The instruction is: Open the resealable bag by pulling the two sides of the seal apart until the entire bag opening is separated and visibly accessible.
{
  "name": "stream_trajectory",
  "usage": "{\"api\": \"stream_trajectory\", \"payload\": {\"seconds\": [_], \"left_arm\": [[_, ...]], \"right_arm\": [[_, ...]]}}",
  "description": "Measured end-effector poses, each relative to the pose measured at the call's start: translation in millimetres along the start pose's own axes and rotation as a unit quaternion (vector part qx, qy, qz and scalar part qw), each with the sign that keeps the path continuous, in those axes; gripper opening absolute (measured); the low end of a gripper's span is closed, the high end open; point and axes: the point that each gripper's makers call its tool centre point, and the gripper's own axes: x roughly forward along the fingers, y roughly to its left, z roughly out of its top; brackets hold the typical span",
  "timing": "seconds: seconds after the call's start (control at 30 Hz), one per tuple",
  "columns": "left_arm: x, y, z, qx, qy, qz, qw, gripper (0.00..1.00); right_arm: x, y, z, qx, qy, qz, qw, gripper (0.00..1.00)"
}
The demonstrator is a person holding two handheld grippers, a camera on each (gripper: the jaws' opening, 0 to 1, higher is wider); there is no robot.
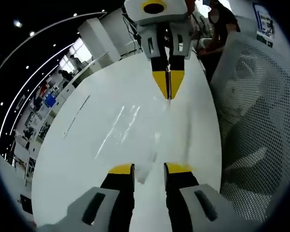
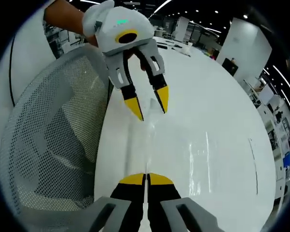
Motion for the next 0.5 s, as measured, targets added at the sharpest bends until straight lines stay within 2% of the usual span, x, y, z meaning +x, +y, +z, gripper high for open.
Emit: {"api": "stream_trajectory", "payload": {"seconds": [0.13,0.33,0.5], "left_arm": [[0.8,-0.6,4.7,0.014,-0.006,-0.003,0.9999,0.03],[0.5,-2.8,5.7,0.0,-0.005,-0.006,1.0,0.0],[-0.4,-4.0,4.2,0.012,-0.003,-0.007,0.9999,0.0]], "right_arm": [[-3.8,-0.5,0.5,-0.006,0.001,-0.005,1.0,0.0],[-6.0,-1.0,2.4,-0.006,0.003,-0.008,0.9999,0.0],[-2.2,5.9,2.9,0.01,0.003,0.005,0.9999,0.0]]}}
